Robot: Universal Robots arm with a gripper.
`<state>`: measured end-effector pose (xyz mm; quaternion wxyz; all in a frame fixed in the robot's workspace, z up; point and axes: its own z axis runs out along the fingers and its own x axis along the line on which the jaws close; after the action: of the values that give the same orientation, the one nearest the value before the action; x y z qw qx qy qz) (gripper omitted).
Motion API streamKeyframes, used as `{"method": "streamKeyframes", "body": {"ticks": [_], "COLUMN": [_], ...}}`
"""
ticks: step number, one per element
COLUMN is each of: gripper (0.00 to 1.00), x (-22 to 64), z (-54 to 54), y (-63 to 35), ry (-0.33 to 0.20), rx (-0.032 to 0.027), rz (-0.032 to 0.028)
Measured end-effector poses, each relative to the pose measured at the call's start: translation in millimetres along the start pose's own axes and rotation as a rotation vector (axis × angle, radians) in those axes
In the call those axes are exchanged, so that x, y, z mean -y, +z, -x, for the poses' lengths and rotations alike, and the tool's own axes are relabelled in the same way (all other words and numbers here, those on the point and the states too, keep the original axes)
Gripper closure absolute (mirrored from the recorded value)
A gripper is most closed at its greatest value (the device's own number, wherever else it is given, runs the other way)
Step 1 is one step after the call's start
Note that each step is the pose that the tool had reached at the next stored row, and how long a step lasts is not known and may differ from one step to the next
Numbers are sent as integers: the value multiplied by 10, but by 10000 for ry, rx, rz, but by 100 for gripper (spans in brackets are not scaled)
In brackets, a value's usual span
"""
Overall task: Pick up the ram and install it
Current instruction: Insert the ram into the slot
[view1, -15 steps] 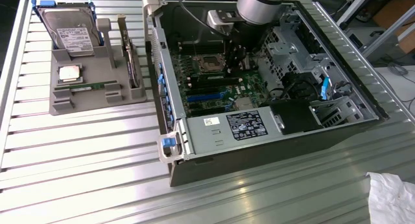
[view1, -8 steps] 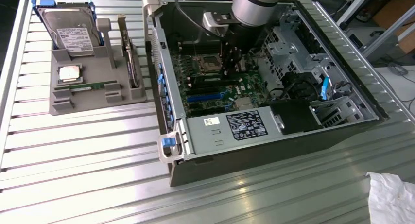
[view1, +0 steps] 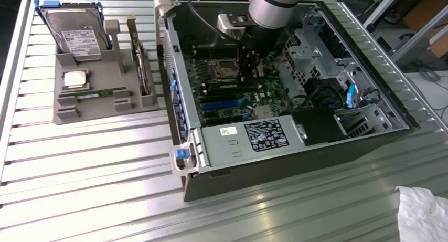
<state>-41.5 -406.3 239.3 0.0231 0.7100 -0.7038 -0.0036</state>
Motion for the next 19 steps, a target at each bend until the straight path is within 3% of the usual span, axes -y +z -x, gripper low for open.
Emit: {"method": "streamKeyframes", "body": {"ticks": [5,8,19], "gripper": [87,87,87], "x": [1,-1,-10], "z": [52,52,54], "y": [14,19,-5], "ry": [5,8,9], "rx": [-101,-202,-219], "rz": [0,2,-23]}}
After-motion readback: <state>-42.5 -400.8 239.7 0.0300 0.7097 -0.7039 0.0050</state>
